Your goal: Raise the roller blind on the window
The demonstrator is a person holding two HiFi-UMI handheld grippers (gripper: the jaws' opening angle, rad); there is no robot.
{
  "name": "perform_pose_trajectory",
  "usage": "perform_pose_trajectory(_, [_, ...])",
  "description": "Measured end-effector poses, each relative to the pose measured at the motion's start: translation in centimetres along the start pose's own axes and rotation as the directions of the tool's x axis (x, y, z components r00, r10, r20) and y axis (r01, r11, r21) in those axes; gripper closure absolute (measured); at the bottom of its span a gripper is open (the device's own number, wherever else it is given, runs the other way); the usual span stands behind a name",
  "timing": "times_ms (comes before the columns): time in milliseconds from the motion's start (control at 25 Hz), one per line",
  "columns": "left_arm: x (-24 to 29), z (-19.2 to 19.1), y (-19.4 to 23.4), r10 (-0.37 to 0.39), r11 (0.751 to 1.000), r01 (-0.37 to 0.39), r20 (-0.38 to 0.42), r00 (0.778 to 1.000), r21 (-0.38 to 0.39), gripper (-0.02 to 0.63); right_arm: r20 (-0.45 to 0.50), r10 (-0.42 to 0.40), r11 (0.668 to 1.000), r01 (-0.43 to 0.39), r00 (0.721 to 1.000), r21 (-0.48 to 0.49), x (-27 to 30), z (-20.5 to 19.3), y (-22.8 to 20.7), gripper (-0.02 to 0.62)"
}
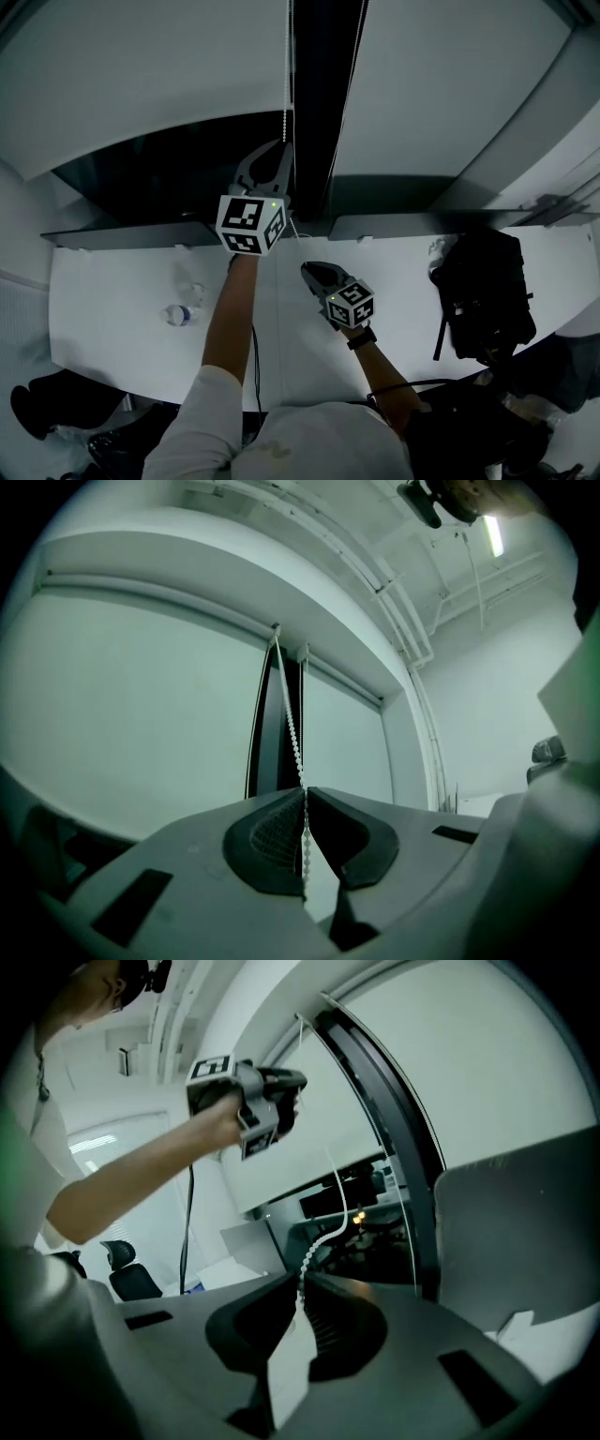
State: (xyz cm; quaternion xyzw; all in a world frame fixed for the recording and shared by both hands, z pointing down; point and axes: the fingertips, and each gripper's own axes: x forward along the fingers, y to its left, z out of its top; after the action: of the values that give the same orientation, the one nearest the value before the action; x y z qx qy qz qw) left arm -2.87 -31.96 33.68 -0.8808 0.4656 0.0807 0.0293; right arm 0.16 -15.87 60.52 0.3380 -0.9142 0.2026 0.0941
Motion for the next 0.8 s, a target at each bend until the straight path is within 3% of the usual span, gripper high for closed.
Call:
perform_pose_trajectory(120, [-1.8, -2.9, 0.5, 0.032, 0.998, -0.032, -0.001, 0.999, -0.045, 0.595, 0.07, -0.005, 0.999, 0.003, 0.998, 0.035, -1.2, 2.8, -0.3, 0.588])
perform_pose_trajectory(360, [-4.4, -9.2, -1.8, 0.031, 0.999, -0.032, -0.088, 0.996, -0.019, 0.595, 0.194, -0.017, 1.0, 0.017, 0.981, 0.0, -3.6, 9.2, -0.7, 0.588])
perform_pose_trajectory(480, [-5.8, -12.4, -3.0, 0.035, 0.999, -0.034, -0.132, 0.991, 0.007, 0.595, 0.209, -0.027, 0.999, 0.03, 0.978, -0.012, -4.3, 10.8, -1.0, 0.588])
perform_pose_trajectory(800, [-9.7, -21.6, -5.3, 0.01, 0.996, -0.035, -0.276, 0.961, -0.087, 0.595, 0.209, -0.055, 0.998, 0.061, 0.976, -0.022, -5.6, 12.6, -1.7, 0.588])
